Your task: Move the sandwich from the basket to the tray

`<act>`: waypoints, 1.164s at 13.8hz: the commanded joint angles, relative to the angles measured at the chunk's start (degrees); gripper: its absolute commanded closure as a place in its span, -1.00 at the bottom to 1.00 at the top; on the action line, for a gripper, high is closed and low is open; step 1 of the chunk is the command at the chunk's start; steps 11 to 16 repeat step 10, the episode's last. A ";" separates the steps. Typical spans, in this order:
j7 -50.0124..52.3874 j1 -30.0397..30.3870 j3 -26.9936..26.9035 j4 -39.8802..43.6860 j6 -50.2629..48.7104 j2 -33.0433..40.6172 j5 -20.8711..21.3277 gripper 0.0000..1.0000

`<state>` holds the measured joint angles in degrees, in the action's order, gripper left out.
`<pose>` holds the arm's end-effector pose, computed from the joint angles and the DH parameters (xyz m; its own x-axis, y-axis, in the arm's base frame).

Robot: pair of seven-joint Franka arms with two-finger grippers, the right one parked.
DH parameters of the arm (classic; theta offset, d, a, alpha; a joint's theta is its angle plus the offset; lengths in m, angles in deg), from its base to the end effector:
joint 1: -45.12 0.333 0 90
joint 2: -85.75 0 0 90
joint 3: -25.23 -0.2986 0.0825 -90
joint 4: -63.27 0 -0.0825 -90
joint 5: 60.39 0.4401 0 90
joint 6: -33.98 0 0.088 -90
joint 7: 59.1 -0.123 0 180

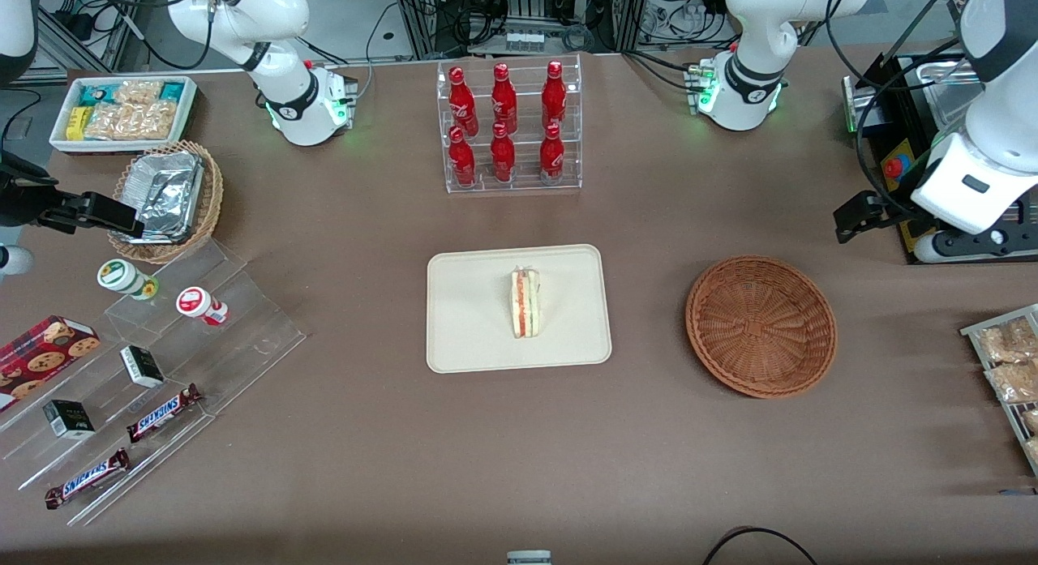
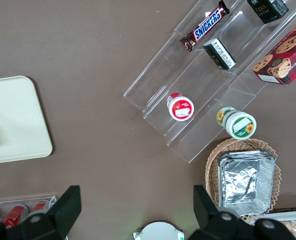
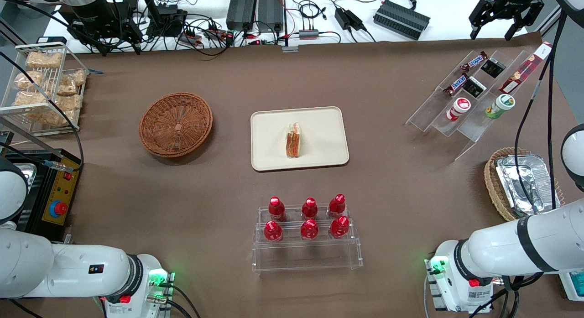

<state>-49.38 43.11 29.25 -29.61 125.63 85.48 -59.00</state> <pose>0.6095 -0.0614 0.5642 0.9977 0.0636 -0.0218 0.0630 -0.9976 -0.0280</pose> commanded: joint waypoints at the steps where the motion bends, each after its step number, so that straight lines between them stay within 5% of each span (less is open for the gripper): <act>1: -3.64 0.60 -1.20 -3.53 -0.42 4.40 -0.86 -1.00; 16: -5.41 0.43 -1.65 1.56 -1.20 2.03 -0.34 -1.00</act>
